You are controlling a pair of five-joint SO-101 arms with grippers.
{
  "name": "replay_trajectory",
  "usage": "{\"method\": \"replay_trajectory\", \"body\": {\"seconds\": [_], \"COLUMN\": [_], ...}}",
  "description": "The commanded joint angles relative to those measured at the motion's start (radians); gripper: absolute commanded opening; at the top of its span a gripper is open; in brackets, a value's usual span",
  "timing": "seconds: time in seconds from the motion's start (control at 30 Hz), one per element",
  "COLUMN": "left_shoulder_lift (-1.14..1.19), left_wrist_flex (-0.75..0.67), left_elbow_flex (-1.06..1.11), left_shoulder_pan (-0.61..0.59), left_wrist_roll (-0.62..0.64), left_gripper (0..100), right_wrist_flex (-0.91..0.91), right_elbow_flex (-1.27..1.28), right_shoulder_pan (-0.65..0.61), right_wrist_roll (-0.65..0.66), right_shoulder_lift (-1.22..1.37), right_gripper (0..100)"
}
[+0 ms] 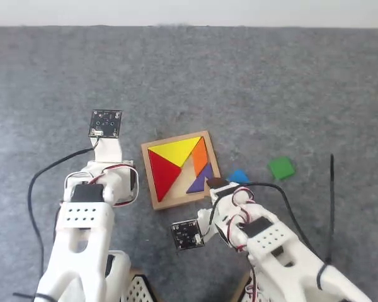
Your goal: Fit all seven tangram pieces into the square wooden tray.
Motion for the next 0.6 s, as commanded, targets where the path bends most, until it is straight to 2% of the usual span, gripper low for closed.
{"method": "replay_trajectory", "body": {"seconds": [0.0, 0.13, 0.4, 0.57], "left_shoulder_lift": [-0.028, -0.028, -0.028, -0.028], "left_wrist_flex": [-0.011, -0.011, -0.009, -0.009], "left_elbow_flex": [-0.007, -0.007, -0.007, -0.007], "left_shoulder_pan": [0.008, 0.008, 0.008, 0.008], "left_wrist_roll": [-0.008, -0.008, -0.006, -0.006], "left_gripper": [5, 5, 5, 5], "right_wrist_flex": [0.045, 0.125, 0.140, 0.211], "right_elbow_flex": [0.017, 0.044, 0.021, -0.107], "right_shoulder_pan": [0.005, -0.025, -0.030, -0.081], "right_wrist_roll": [-0.034, -0.103, -0.175, -0.330], "right_shoulder_lift": [-0.143, -0.294, -0.335, -0.331], "right_gripper": [11.0, 0.8, 0.9, 0.9]}}
